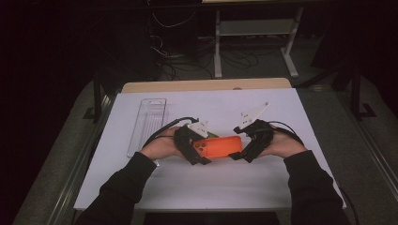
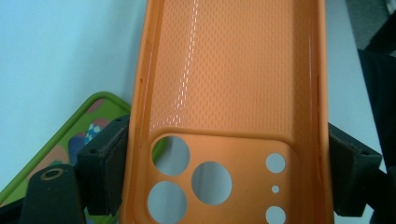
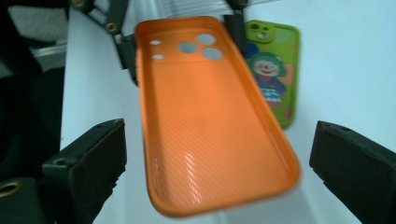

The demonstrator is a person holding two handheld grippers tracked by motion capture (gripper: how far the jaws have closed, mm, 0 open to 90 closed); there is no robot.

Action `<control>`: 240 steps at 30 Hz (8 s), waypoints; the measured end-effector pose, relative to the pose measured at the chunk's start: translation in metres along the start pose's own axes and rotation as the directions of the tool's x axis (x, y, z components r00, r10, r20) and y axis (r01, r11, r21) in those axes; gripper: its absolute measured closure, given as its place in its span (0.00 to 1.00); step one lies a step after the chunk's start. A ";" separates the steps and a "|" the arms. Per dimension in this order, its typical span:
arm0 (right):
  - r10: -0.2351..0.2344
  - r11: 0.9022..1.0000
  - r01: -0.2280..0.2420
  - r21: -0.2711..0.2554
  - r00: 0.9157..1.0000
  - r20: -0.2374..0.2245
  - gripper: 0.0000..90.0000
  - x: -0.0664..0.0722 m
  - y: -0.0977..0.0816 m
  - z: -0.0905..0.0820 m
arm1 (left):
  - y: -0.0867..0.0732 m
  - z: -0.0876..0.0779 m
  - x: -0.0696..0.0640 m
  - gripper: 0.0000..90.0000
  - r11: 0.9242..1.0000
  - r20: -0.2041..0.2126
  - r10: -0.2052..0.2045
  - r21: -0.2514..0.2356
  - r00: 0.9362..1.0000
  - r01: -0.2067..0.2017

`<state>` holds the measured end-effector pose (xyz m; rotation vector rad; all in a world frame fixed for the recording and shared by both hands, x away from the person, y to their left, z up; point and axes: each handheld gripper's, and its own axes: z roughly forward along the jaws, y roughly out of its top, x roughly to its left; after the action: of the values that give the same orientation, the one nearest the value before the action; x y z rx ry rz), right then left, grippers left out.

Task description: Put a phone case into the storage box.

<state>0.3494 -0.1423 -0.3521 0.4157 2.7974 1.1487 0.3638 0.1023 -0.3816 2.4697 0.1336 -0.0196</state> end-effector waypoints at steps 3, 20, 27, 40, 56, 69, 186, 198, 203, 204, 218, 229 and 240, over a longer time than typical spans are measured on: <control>0.050 0.999 -0.049 -0.019 0.999 0.019 0.03 -0.002 -0.007 -0.006 | 0.000 -0.001 -0.002 0.19 1.000 -0.031 -0.018 0.015 0.999 0.019; 0.363 0.929 -0.345 -0.131 0.919 0.154 0.02 0.000 -0.054 -0.010 | -0.006 -0.004 -0.006 0.19 0.974 -0.246 -0.208 0.039 0.947 0.224; 0.444 0.892 -0.409 -0.194 0.873 0.202 0.00 0.011 -0.065 -0.002 | -0.013 -0.004 -0.009 0.19 0.958 -0.296 -0.270 0.016 0.916 0.287; 0.547 0.827 -0.478 -0.296 0.806 0.225 0.00 0.021 -0.074 0.024 | -0.020 0.000 -0.010 0.19 0.945 -0.287 -0.308 0.014 0.907 0.326; 0.508 0.851 -0.432 -0.298 0.820 0.264 0.00 0.020 -0.069 0.038 | -0.018 0.004 -0.012 0.20 0.948 -0.289 -0.302 0.007 0.908 0.318; 0.302 0.953 -0.247 -0.178 0.842 0.446 0.00 0.031 -0.057 0.046 | -0.019 -0.002 -0.010 0.20 0.948 -0.274 -0.310 -0.020 0.910 0.317; -0.681 0.720 0.525 0.453 0.408 0.608 0.87 0.075 -0.027 0.091 | -0.029 -0.028 -0.005 0.00 0.936 -0.197 -0.346 -0.135 0.917 0.324; -0.564 0.821 0.438 0.367 0.517 0.644 0.87 0.062 -0.030 0.074 | -0.035 -0.027 -0.003 0.00 0.943 -0.211 -0.333 -0.093 0.919 0.320; -0.447 0.890 0.370 0.265 0.602 0.662 0.87 0.056 -0.032 0.068 | -0.035 -0.024 -0.003 0.00 0.935 -0.210 -0.351 -0.124 0.912 0.332; -0.424 0.901 0.358 0.243 0.615 0.665 0.87 0.055 -0.033 0.068 | -0.036 -0.025 -0.003 0.00 0.937 -0.212 -0.349 -0.116 0.913 0.331; -0.167 0.983 0.175 0.049 0.767 0.620 0.87 0.042 -0.032 0.056 | -0.036 -0.025 -0.002 0.00 0.941 -0.223 -0.337 -0.113 0.915 0.320; 0.080 0.994 -0.031 -0.103 0.852 0.517 0.87 0.032 -0.033 0.050 | -0.037 -0.024 -0.002 0.00 0.932 -0.229 -0.360 -0.122 0.904 0.341; 0.322 0.939 -0.246 -0.241 0.874 0.363 0.87 0.017 -0.040 0.045 | -0.037 -0.024 -0.001 0.00 0.926 -0.227 -0.374 -0.135 0.899 0.352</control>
<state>0.3327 -0.1340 -0.4122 0.9520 2.3026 1.2036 0.3583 0.1465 -0.3854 2.3134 0.6902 0.1341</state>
